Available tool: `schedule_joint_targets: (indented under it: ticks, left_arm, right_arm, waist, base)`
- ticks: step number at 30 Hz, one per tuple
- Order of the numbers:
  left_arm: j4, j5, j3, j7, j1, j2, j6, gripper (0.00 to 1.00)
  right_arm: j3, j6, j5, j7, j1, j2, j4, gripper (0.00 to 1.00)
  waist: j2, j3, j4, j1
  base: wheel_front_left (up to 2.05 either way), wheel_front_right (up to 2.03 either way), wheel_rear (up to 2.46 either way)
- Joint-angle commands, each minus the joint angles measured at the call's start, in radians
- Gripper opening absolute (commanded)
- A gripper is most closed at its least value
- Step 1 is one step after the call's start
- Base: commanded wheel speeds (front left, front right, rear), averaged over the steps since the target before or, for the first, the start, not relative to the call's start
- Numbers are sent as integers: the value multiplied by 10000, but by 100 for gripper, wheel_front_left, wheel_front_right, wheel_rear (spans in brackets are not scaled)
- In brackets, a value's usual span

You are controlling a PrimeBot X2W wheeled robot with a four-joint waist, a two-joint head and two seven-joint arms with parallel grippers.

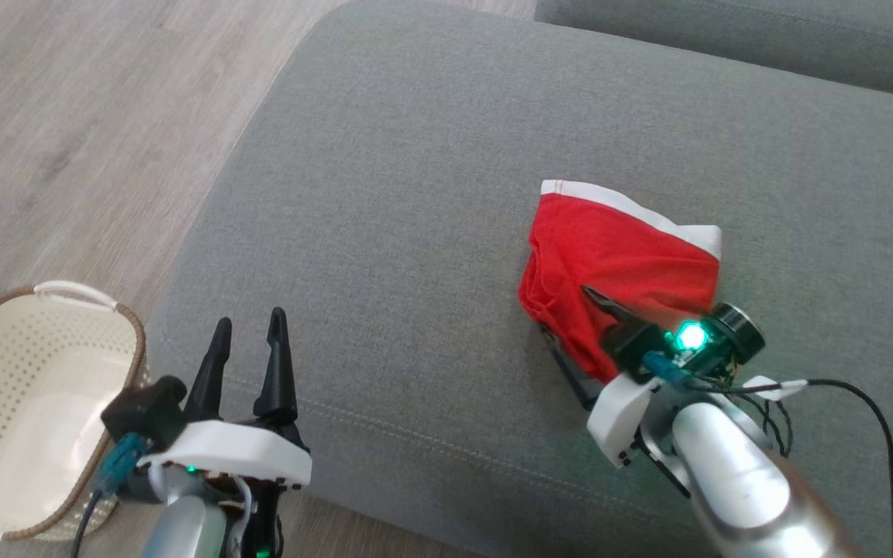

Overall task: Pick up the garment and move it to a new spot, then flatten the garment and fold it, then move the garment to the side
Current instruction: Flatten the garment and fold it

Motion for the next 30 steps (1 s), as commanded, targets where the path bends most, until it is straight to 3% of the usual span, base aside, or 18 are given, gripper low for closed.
schedule_joint_targets:
  ticks: [1,7,12,20,30]
  left_arm:
    - [-304,-75,317,-122,-183,64,56,100]
    - [-313,74,493,-122,-109,64,19,100]
    - [-393,181,679,-122,-70,64,-27,100]
    - [-749,262,897,-122,23,64,-100,100]
    - [-1264,270,1047,-122,-8,64,-52,100]
  right_arm:
    - [115,-2,242,-93,-140,154,-250,100]
    - [238,-2,2321,-93,-65,168,-882,100]
    - [-1070,-2,3384,-93,258,140,-1474,100]
    - [-2661,-2,3266,-93,1167,26,-3115,100]
    - [-3276,-2,2521,-93,2391,138,-4929,100]
  waist:
    - [0,-23,-40,0]
    - [0,-217,-405,0]
    - [0,-416,-822,0]
    - [0,-537,-1457,0]
    - [0,-294,-2065,0]
  base:
    - [0,0,0]
    - [0,0,0]
    - [0,0,0]
    - [0,0,0]
    - [0,0,0]
